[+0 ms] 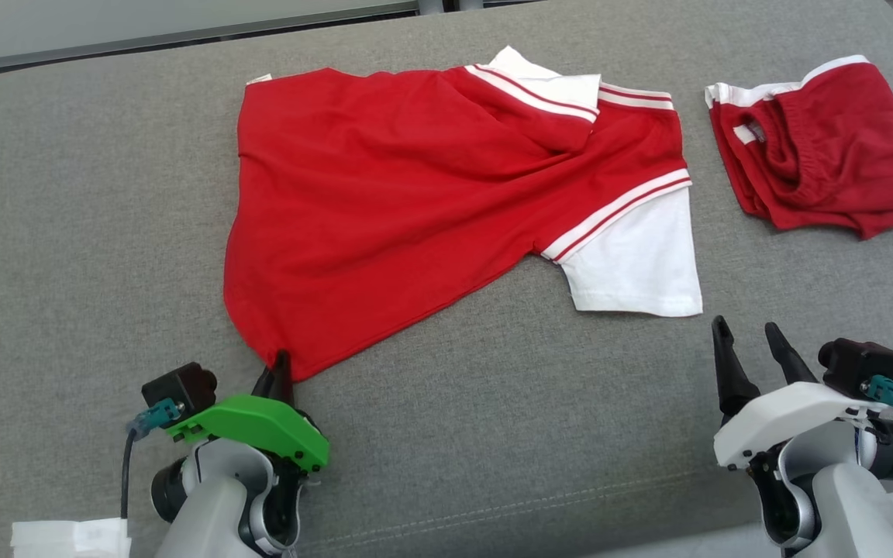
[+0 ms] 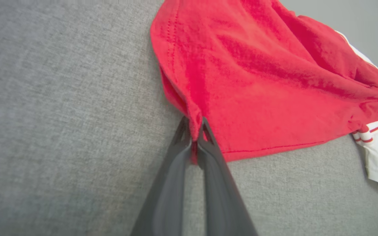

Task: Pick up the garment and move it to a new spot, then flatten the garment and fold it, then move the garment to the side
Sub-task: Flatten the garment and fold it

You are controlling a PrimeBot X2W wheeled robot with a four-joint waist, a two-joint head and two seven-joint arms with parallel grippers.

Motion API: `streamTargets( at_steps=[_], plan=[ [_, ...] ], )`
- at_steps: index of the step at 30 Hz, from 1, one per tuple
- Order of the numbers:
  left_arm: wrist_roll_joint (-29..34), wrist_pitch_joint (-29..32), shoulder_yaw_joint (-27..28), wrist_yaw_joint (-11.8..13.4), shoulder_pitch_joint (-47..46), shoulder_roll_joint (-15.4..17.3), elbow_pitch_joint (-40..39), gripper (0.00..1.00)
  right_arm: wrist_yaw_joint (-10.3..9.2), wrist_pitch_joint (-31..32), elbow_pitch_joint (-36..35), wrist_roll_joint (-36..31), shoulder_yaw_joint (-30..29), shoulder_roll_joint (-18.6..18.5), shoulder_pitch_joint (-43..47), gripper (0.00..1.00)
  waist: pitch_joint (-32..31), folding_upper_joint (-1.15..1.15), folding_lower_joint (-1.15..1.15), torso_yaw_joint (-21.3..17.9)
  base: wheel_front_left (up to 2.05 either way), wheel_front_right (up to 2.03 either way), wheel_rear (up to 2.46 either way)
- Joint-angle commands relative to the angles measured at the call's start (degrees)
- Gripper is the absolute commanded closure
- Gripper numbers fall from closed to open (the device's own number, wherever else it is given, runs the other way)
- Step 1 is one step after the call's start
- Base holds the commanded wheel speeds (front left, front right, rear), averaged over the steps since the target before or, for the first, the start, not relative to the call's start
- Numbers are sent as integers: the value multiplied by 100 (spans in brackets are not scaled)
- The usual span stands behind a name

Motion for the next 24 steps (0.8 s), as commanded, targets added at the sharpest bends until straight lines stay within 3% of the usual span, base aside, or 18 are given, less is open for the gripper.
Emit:
streamTargets(
  at_steps=[1,11,24],
  plan=[
    [90,-57,-49,-15,-133,12,-40,100,-2,4,59,59,5,-8,-114,0,19,0,0,37,0,0,0],
    [443,-258,-348,94,-70,70,-681,100,-1,186,748,468,-162,-1,-598,0,82,0,0,305,0,0,0],
    [569,-114,-561,254,123,114,-1265,100,-2,279,2218,655,-135,-79,-1418,0,205,0,0,514,0,0,0]
  ],
)
